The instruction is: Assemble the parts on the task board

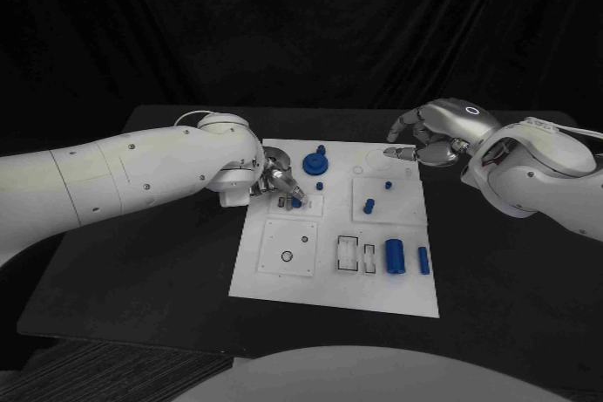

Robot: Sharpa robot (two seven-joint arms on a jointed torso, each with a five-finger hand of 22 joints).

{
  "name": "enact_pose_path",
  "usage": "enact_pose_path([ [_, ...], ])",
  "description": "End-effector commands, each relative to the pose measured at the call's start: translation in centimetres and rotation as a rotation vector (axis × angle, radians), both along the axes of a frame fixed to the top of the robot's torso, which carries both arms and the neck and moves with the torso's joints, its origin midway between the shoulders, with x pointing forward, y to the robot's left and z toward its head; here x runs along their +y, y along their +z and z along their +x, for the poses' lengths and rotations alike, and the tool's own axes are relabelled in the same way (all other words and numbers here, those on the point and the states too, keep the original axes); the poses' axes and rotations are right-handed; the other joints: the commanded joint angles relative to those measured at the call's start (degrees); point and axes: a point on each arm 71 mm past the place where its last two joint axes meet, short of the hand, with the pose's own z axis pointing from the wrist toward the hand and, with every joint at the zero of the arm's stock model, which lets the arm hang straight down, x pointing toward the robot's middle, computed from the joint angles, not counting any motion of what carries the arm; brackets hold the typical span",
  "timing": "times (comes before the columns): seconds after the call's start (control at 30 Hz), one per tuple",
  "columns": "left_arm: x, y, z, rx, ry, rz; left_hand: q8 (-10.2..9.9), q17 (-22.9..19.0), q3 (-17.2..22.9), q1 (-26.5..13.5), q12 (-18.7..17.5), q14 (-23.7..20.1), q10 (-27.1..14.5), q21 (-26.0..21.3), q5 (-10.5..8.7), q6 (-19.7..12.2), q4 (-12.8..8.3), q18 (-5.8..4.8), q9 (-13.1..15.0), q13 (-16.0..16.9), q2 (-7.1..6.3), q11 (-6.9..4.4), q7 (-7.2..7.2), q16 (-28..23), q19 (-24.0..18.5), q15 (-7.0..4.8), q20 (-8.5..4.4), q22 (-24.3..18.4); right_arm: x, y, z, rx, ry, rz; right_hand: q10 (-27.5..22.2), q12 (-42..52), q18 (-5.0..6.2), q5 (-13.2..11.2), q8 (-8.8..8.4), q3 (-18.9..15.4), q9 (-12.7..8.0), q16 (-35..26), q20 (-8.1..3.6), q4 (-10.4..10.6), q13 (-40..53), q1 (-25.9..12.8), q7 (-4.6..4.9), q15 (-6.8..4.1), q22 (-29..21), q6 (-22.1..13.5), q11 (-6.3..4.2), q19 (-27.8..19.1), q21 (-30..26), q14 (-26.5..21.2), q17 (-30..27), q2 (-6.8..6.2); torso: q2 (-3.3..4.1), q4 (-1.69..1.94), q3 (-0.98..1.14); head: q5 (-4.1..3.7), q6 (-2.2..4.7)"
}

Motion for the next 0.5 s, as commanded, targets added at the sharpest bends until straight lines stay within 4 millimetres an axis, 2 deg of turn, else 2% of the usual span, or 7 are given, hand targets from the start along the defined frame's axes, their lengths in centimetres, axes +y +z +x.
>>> enact_pose_path([
  [0.03,-0.13,-0.42,-0.3,0.024,-0.021,0.009,-0.37,15.1,-1.56,-0.84,-0.03,6.06,5.97,-0.43,-0.84,0.3,0.84,0.92,0.03,15.0,-0.01,0.28,0.38,0.15,-0.26,0.01,0.16,9.58,-0.11,-0.16,0.05,0.007,-0.018,-0.003,6.0,0.21,0.81,0.31,0.29,-0.14,0.08,-0.29,0.13,-0.35,15.06,0.47,-0.03,-0.09,9.84,0.28,-0.04,-0.45,-0.13,5.5,13.28,0.0,-0.01,-0.03,0.06,0.01,-0.01],
  [0.2,-0.12,-0.5,-0.33,0.031,-0.024,0.014,-0.29,15.1,-3.56,-1.56,-0.03,6.06,5.97,-0.39,-2.25,0.9,2.25,0.89,0.47,15.0,0.08,0.24,0.29,0.15,-0.1,0.0,0.15,9.75,-0.1,-0.23,0.07,0.01,-0.019,-0.004,6.0,0.21,0.8,0.36,0.29,-0.12,0.08,-0.3,0.13,-0.4,15.06,0.56,-0.04,-0.09,9.85,0.29,-0.05,-0.44,-0.13,5.5,13.27,0.01,-0.01,0.0,0.04,0.05,-0.01],
  [0.5,-0.12,-0.57,-0.24,0.031,-0.021,0.016,0.81,15.1,-5.74,-1.93,-0.03,6.06,5.97,-0.48,-3.21,1.63,3.64,0.9,2.5,15.0,0.45,-0.02,-0.09,0.15,-0.05,-0.2,0.01,9.86,-0.06,-0.36,0.06,0.015,-0.018,-0.007,6.0,0.21,0.82,0.49,0.3,-0.09,0.08,-0.36,0.13,-0.48,15.06,0.73,-0.04,-0.09,9.82,0.3,-0.04,-0.47,-0.22,5.48,13.22,0.04,0.0,0.01,0.04,0.03,-0.01],
])
